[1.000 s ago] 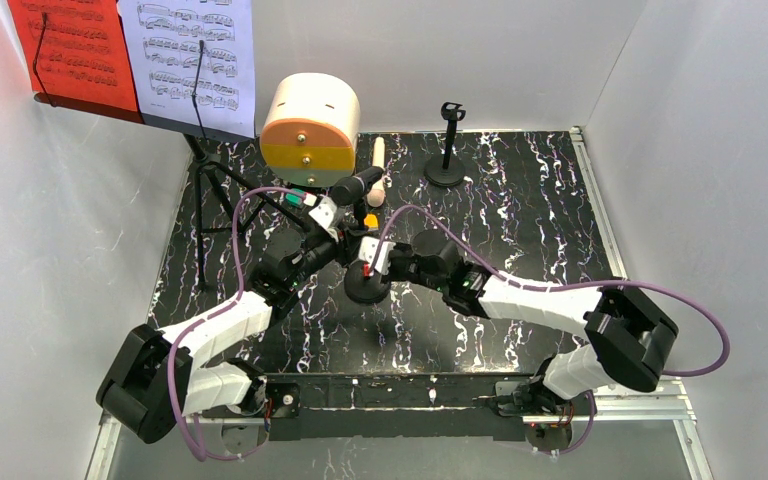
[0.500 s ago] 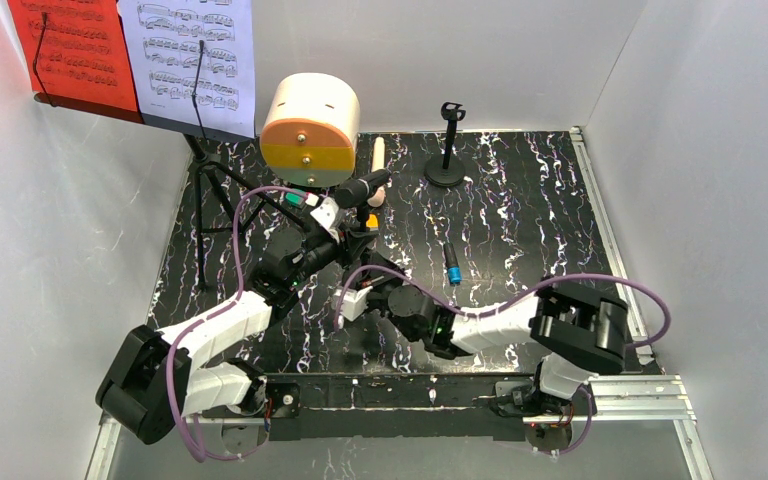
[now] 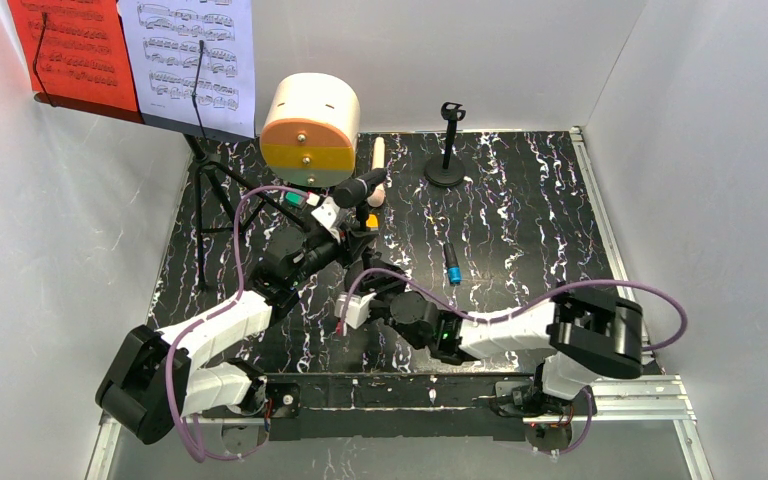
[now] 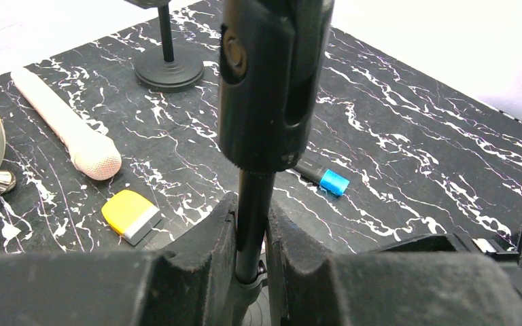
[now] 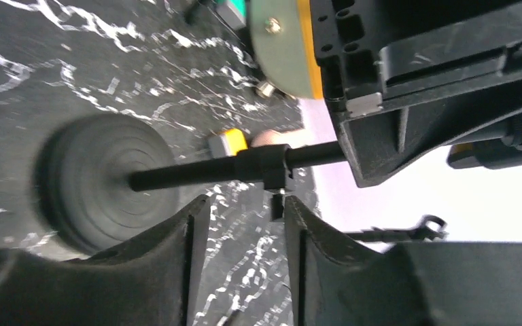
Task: Pack up the instrument practice props
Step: Unscrew the knob on the microphone stand.
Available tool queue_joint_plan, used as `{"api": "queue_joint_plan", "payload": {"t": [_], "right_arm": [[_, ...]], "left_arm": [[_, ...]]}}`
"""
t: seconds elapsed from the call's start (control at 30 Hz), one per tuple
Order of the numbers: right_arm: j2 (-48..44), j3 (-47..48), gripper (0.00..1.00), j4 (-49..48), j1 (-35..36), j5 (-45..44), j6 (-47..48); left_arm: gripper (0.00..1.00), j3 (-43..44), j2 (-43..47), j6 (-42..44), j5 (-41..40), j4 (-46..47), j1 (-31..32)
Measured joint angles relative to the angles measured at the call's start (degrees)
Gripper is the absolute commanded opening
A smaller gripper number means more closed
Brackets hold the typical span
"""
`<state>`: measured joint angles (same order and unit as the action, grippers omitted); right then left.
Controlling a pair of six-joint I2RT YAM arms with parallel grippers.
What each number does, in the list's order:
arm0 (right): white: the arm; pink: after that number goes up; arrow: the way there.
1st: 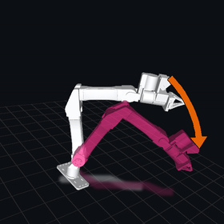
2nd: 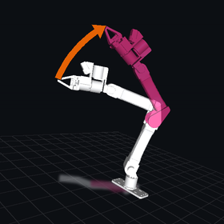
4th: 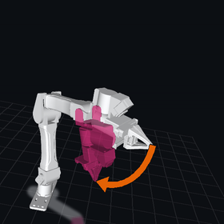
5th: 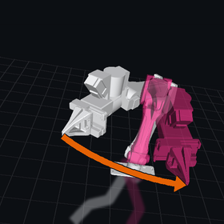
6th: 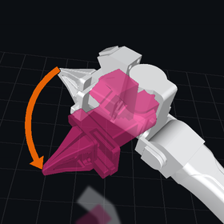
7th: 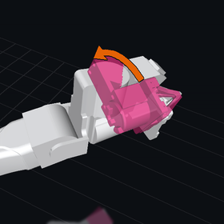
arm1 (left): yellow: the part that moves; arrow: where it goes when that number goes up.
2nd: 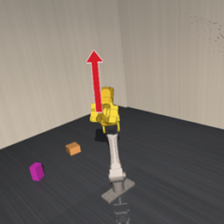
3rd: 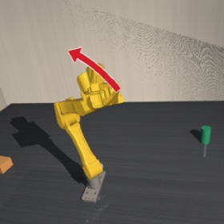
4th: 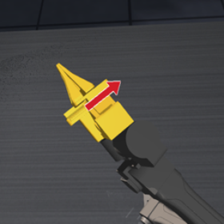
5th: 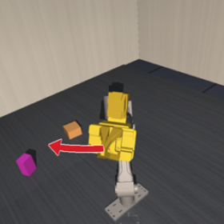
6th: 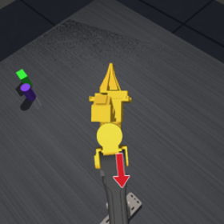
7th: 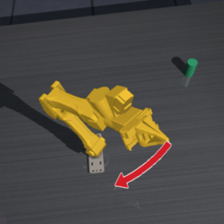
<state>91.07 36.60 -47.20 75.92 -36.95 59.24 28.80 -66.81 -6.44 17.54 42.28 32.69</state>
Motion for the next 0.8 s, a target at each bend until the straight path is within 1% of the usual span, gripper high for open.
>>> {"api": "queue_joint_plan", "payload": {"t": [0.1, 0.2, 0.37, 0.4, 0.47, 0.6, 0.67, 0.8], "right_arm": [[-4.8, -1.1, 0.65, 5.3, -1.0, 5.9, -9.5], [-9.5, -1.8, 0.72, 8.9, -4.3, 12.7, -19.9], [-15.3, -2.0, 0.76, 11.0, -13.1, 24.9, -38.3], [-16.2, -2.3, 0.77, 10.8, -16.1, 27.5, -42.4], [-17.4, -2.8, 0.77, 10.1, -20.1, 32.8, -51.2], [-16.5, -3.1, 0.77, 8.0, -25.6, 41.6, -67.7], [-15.0, -3.1, 0.75, 6.3, -27.8, 45.2, -75.8], [-10.6, -3.1, 0.68, 2.7, -31.6, 51.0, -90.1]], "left_arm": [[0.0, 0.1, 0.0, 0.0, -0.2, -0.1, 0.0], [0.0, 0.1, 0.0, 0.0, -0.3, -0.2, 0.0], [0.0, 0.1, 0.0, 0.0, -0.2, -0.2, 0.0], [0.0, 0.1, 0.0, 0.0, -0.2, -0.1, 0.0], [0.0, 0.1, 0.0, 0.1, -0.2, -0.2, 0.0], [0.0, 0.1, 0.0, 0.1, -0.1, -0.1, 0.0], [0.0, 0.1, 0.0, 0.1, 0.1, -0.1, 0.0], [0.0, 0.1, 0.0, 0.3, 0.2, -0.1, 0.0]]}}
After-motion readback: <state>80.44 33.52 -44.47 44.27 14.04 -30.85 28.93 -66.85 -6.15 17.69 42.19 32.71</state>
